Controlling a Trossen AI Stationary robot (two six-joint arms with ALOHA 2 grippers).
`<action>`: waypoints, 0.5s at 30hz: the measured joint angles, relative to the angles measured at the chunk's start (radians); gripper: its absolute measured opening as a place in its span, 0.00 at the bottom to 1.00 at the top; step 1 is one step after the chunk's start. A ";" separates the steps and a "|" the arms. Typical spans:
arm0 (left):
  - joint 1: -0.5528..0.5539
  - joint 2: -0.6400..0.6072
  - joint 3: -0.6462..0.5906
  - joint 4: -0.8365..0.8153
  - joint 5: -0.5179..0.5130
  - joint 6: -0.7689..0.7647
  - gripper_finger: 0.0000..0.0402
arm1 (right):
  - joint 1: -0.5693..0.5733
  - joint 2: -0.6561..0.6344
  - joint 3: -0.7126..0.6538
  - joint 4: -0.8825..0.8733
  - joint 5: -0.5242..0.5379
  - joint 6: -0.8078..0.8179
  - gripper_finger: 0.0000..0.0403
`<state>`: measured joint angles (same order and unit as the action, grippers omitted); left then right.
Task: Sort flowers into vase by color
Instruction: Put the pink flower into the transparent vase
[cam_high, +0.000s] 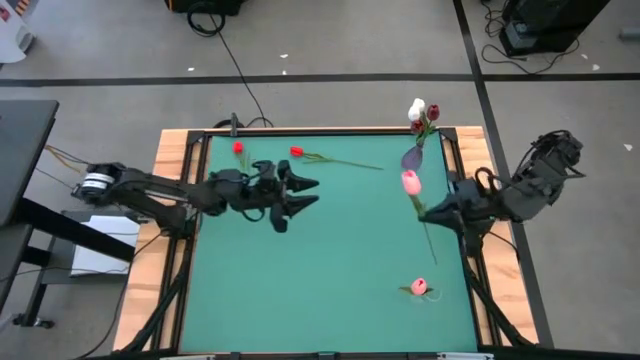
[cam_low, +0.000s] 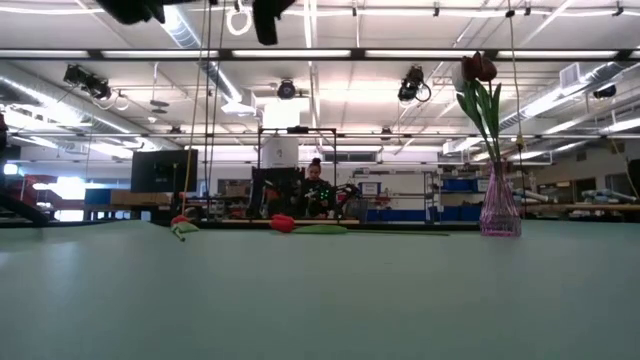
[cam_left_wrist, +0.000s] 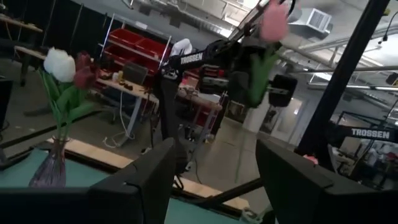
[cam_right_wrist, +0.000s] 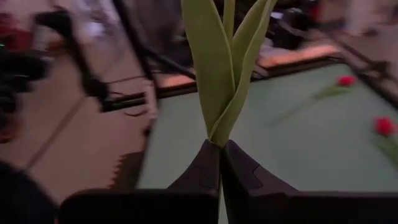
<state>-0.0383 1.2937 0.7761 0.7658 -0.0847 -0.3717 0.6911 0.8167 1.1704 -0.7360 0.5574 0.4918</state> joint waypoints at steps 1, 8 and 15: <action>0.000 0.024 0.000 0.023 0.000 0.000 0.57 | 0.024 -0.014 -0.020 0.031 -0.003 -0.012 0.02; 0.008 0.083 -0.001 0.050 0.000 0.024 0.57 | 0.168 -0.112 -0.225 0.323 -0.017 -0.144 0.02; 0.009 0.071 -0.002 0.056 -0.001 0.026 0.57 | 0.262 -0.175 -0.414 0.569 -0.073 -0.235 0.02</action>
<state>-0.0296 1.3647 0.7746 0.8219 -0.0857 -0.3455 0.9529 0.6421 0.7562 -0.1673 0.4842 0.2566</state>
